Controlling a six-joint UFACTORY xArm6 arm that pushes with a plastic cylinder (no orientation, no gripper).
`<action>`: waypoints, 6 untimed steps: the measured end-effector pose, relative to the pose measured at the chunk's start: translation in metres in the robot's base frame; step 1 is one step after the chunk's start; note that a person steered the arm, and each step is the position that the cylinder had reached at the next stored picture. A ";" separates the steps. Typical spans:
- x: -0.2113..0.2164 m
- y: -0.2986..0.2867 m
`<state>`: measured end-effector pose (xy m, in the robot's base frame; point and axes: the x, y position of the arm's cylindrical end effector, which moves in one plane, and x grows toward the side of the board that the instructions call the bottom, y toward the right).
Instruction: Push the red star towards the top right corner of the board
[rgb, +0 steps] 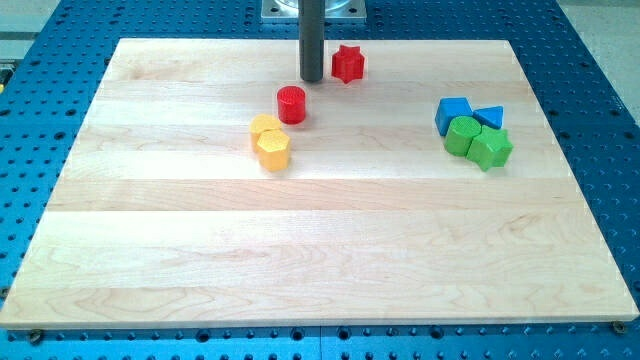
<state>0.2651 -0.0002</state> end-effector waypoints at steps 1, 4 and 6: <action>-0.020 0.073; -0.006 0.208; 0.035 0.146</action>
